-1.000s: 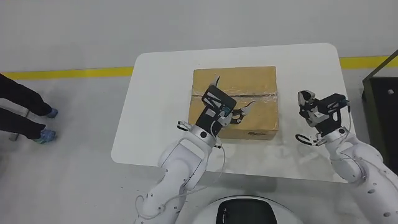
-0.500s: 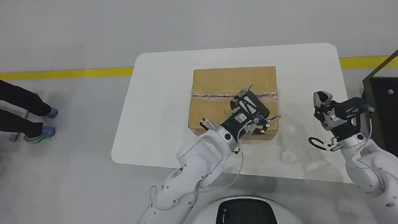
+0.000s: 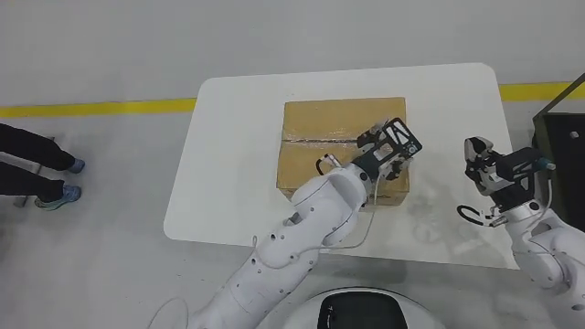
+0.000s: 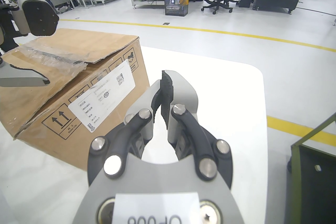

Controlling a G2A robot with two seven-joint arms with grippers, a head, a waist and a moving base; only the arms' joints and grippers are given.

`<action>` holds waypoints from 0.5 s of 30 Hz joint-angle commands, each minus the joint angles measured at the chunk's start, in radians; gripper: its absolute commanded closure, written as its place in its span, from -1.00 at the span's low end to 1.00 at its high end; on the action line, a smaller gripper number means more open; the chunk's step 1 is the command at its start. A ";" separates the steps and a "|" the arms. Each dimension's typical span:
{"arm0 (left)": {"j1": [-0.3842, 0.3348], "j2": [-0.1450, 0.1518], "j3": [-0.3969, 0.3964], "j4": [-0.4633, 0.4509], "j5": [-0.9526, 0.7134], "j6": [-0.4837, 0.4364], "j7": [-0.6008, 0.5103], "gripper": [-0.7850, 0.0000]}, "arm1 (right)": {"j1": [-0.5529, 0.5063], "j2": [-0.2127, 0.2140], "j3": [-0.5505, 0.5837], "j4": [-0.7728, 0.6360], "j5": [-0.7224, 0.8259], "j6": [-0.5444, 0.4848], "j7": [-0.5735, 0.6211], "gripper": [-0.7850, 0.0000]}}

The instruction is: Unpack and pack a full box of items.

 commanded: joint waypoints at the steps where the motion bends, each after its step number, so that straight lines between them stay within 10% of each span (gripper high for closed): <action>1: 0.001 -0.002 -0.004 -0.001 -0.001 -0.002 -0.012 -0.50 | 0.000 -0.001 0.001 0.000 0.001 -0.002 0.001 1.00; 3: 0.004 -0.003 -0.008 -0.001 0.006 -0.008 -0.024 -0.32 | 0.003 -0.001 0.000 0.001 0.002 -0.004 0.001 1.00; 15: 0.035 -0.002 -0.030 -0.016 0.051 -0.064 -0.075 -0.75 | 0.010 -0.006 -0.007 0.006 -0.003 -0.013 -0.005 1.00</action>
